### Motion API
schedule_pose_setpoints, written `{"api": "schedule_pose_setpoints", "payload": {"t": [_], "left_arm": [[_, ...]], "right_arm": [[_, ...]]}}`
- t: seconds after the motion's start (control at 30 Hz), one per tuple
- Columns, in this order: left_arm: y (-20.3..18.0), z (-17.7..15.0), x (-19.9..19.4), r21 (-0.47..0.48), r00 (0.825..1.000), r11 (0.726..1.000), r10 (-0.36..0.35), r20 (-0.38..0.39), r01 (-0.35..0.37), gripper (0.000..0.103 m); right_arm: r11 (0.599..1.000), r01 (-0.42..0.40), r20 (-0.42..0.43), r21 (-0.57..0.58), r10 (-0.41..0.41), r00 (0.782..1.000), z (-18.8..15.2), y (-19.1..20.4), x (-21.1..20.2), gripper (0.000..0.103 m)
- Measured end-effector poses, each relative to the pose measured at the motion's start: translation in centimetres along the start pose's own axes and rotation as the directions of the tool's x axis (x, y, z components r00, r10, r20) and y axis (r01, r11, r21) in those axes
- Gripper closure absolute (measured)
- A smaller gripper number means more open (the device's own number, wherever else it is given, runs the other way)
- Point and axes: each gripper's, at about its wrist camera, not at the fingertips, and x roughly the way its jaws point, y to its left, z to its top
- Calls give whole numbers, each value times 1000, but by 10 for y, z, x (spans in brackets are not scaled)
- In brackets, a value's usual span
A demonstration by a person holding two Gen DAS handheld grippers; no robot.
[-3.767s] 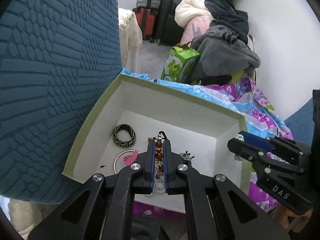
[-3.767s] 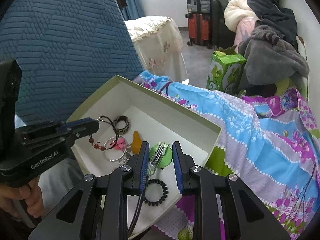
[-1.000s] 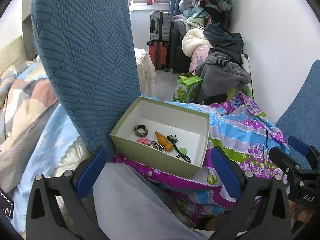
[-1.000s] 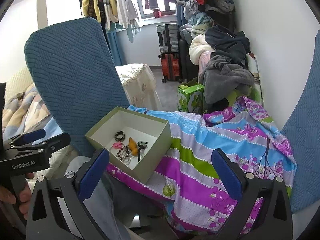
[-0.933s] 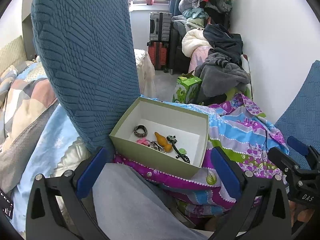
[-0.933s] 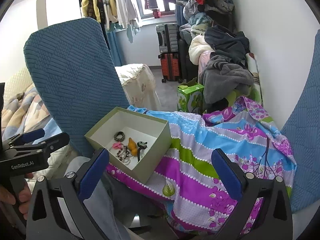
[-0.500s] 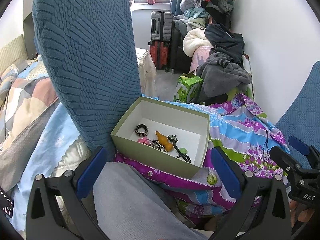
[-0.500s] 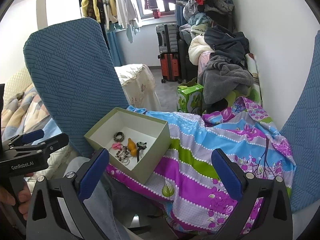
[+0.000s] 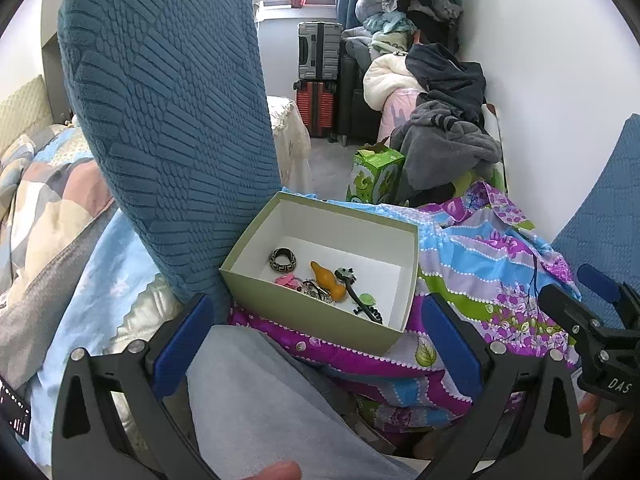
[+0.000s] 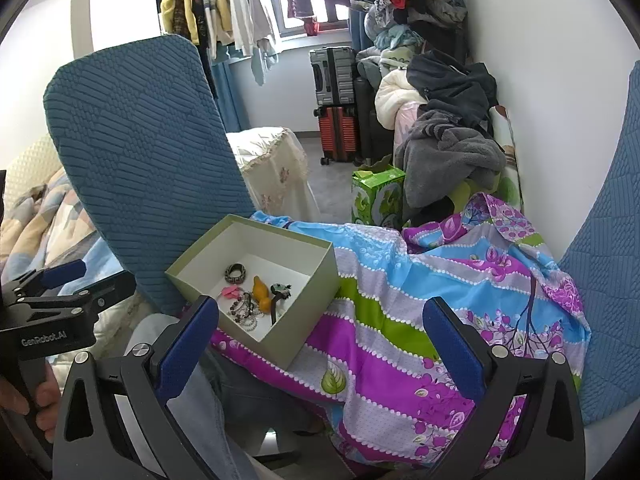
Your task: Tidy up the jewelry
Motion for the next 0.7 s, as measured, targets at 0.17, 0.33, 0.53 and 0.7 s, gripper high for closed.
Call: {"api": "schedule_pose_setpoints", "payload": {"t": [0.17, 0.33, 0.53, 0.7], "left_arm": [[4, 0, 0, -9, 1000, 1000, 2, 2, -2, 0], [5, 0, 0, -9, 1000, 1000, 0, 2, 0, 0], [5, 0, 0, -10, 1000, 1000, -2, 0, 2, 0], [4, -1, -1, -18, 1000, 1000, -6, -6, 6, 0]], "right_arm": [[1000, -1, 0, 2, 1, 1000, 0, -1, -1, 0], [1000, -1, 0, 1, 1, 1000, 0, -3, -1, 0], [1000, -1, -3, 6, 1, 1000, 1, -3, 0, 0], [1000, 0, -6, 8, 0, 1000, 1, -4, -1, 0]]}}
